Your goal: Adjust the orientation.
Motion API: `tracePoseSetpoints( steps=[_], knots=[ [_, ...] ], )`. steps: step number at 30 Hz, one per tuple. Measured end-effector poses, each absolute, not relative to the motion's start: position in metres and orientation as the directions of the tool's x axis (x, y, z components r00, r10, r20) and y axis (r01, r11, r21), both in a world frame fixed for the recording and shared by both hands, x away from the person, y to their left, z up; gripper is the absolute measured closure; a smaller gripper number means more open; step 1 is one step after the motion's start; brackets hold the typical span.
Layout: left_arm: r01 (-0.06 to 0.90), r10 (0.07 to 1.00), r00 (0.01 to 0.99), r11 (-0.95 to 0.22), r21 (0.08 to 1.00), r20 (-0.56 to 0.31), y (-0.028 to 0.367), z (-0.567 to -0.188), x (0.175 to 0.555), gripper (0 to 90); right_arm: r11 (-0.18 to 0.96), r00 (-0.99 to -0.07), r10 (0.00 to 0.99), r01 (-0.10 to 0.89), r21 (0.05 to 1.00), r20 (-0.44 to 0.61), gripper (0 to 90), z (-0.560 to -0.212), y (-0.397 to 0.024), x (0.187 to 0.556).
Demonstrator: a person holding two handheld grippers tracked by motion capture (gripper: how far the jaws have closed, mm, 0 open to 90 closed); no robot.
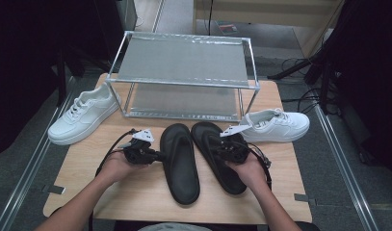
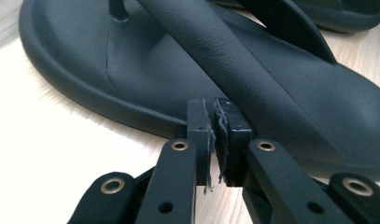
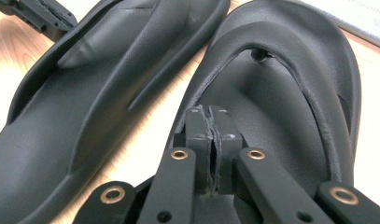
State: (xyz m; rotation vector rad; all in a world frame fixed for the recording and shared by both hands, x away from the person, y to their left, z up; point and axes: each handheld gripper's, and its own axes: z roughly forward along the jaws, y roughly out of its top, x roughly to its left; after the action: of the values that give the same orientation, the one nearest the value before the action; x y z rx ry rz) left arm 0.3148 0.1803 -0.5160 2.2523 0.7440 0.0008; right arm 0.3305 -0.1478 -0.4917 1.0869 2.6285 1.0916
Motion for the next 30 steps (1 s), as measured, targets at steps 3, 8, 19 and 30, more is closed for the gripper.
tracePoseSetpoints(
  steps=[3, 8, 19, 30],
  knots=[
    [0.502, 0.497, 0.84, -0.56, 0.659, -0.217, 0.177, -0.516, 0.313, 84.3, 0.487, -0.744, 0.644, 0.58, 0.653, 0.18, 88.6, -0.492, -0.147, 0.331],
    [0.505, 0.493, 0.84, -0.56, 0.657, -0.225, 0.173, -0.516, 0.311, 82.3, 0.488, -0.744, 0.643, 0.58, 0.652, 0.181, 88.1, -0.492, -0.146, 0.33],
    [0.473, 0.449, 0.866, -0.594, 0.651, -0.22, 0.159, -0.516, 0.304, 83.0, 0.482, -0.741, 0.644, 0.586, 0.652, 0.191, 87.8, -0.493, -0.145, 0.33],
    [0.476, 0.427, 0.871, -0.604, 0.64, -0.244, 0.147, -0.517, 0.298, 83.0, 0.466, -0.717, 0.665, 0.619, 0.633, 0.211, 87.6, -0.499, -0.145, 0.332]
  ],
)
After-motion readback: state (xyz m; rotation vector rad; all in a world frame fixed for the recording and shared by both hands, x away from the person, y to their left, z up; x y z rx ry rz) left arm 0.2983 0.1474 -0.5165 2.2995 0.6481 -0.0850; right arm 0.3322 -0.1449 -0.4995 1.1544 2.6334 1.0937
